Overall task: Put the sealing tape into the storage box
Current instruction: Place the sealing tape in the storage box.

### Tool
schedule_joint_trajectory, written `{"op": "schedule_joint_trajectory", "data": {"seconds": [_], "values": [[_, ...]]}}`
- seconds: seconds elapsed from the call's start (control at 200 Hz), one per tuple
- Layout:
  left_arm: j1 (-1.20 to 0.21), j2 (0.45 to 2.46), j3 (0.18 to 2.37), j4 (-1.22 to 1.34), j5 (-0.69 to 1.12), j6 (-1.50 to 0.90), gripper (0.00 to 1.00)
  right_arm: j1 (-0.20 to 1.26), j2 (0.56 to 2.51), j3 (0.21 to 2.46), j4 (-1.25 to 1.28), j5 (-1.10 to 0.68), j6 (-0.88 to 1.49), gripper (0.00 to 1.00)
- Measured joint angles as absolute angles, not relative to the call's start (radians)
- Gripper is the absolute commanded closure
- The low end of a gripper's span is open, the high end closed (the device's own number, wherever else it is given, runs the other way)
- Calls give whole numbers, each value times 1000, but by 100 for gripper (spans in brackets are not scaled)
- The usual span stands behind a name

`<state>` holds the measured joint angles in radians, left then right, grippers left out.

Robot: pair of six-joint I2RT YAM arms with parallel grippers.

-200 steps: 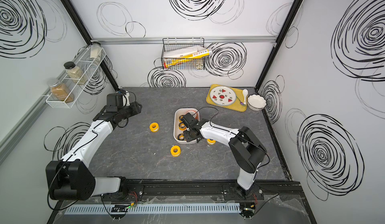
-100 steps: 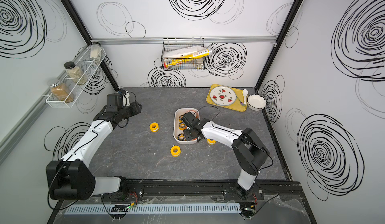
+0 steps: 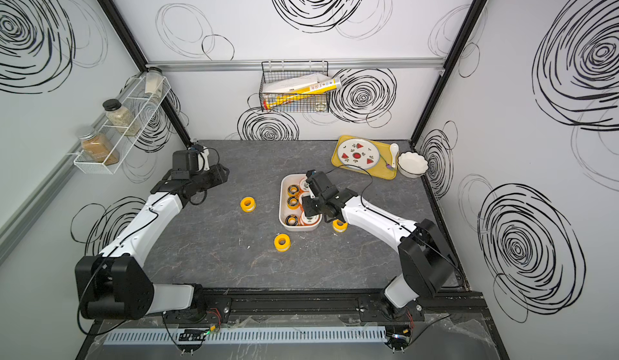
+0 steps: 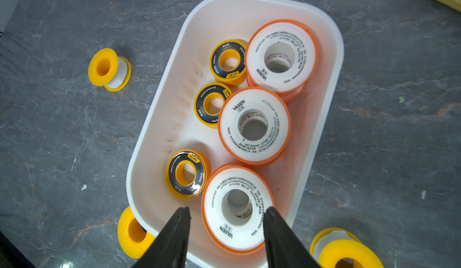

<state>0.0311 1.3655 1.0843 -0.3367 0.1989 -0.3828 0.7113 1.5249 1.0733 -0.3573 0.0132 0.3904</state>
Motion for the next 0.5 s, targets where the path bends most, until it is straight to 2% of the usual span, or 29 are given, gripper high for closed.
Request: {"op": "schedule_joint_trajectory", "data": {"seconds": [0.255,0.501], "values": [[33,1377,1084,-337,210,-382,48,677,1515,1053,-342,-36,389,57],[33,1384,1084,-337,219,-382,48,677,1562,1053,-353,-59,363,71]]}}
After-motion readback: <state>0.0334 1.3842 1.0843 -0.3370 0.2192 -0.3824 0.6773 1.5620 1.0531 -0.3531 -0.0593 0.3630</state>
